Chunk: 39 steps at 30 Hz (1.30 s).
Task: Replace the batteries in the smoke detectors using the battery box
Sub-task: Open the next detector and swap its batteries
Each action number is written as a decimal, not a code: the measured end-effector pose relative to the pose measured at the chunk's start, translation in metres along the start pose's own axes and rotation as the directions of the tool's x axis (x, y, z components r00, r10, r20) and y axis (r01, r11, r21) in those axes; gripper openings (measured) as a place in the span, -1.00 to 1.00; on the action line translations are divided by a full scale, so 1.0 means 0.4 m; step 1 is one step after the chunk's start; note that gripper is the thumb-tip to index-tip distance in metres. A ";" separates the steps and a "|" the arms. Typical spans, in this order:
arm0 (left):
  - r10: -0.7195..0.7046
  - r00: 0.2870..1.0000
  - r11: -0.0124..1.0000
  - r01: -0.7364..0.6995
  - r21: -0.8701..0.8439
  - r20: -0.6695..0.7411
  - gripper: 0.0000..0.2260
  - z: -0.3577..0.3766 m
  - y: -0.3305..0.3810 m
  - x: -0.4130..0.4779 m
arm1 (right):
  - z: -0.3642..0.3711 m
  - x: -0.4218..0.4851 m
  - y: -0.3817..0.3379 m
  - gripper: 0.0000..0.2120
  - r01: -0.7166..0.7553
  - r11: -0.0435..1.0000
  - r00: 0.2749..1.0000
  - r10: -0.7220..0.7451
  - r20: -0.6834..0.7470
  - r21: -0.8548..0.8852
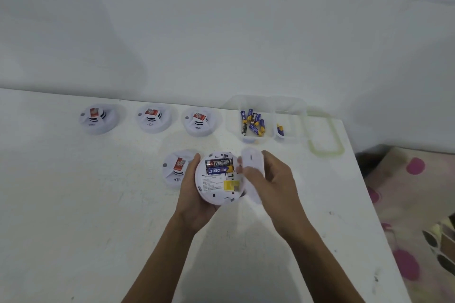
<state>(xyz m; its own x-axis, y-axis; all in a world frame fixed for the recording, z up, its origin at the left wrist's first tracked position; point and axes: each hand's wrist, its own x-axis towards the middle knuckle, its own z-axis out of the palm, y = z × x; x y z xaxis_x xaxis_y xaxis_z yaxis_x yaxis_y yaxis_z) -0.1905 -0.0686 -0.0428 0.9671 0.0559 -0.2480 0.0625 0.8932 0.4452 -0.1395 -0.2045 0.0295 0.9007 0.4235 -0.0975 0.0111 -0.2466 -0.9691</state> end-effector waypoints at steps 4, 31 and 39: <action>0.000 0.996 0.998 0.005 -0.061 0.088 -0.43 -0.053 -0.013 0.016 | -0.031 0.006 0.042 -0.76 -0.045 0.998 0.997 0.048 -0.064 0.044; -0.232 0.958 0.959 0.254 -0.125 0.166 -0.45 -0.093 -0.011 0.025 | -0.045 -0.007 0.296 -0.84 -0.015 0.762 0.984 -0.105 -0.146 -0.648; -0.021 0.999 0.999 0.022 0.049 -0.030 -0.56 -0.021 -0.032 0.008 | -0.001 -0.021 0.085 -0.93 0.174 0.883 0.971 -0.227 -0.072 -0.436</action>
<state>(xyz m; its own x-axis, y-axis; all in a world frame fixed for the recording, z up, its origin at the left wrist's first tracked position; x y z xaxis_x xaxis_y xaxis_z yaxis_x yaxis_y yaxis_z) -0.1903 -0.0760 -0.0565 0.9579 0.0504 -0.2827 0.0961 0.8713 0.4812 -0.1464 -0.2168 -0.0025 0.9036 0.4043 0.1413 0.3555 -0.5241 -0.7739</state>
